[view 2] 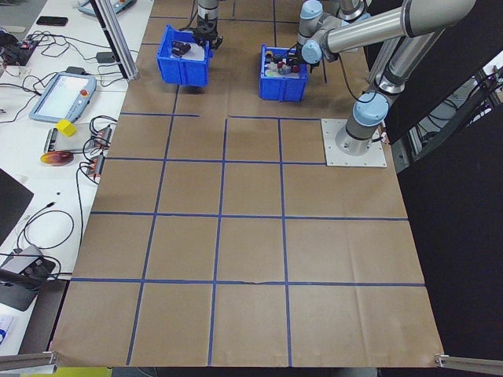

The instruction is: Place button box in front

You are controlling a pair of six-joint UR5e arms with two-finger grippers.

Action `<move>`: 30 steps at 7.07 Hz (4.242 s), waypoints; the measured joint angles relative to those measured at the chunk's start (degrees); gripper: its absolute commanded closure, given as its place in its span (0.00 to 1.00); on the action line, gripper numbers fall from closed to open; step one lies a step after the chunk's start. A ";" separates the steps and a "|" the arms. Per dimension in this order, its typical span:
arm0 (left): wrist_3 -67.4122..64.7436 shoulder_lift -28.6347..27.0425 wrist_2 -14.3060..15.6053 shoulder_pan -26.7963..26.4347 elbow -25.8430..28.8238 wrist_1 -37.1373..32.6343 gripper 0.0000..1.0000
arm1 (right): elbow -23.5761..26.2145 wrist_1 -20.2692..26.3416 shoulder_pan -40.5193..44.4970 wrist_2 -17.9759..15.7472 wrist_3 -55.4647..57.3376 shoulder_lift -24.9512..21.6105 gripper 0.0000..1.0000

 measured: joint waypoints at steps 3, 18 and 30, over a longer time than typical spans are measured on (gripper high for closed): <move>0.00 0.02 -1.25 0.12 0.17 0.69 1.00 | 3.45 2.49 -12.40 -1.45 -12.97 -4.70 0.94; 20.66 -37.13 0.83 18.94 58.10 -16.37 1.00 | 42.19 0.76 -37.25 1.72 -43.51 -35.56 0.94; 12.93 -37.64 -2.53 17.51 54.96 -16.38 0.03 | 59.72 -6.97 -9.89 2.05 -10.76 -50.82 0.93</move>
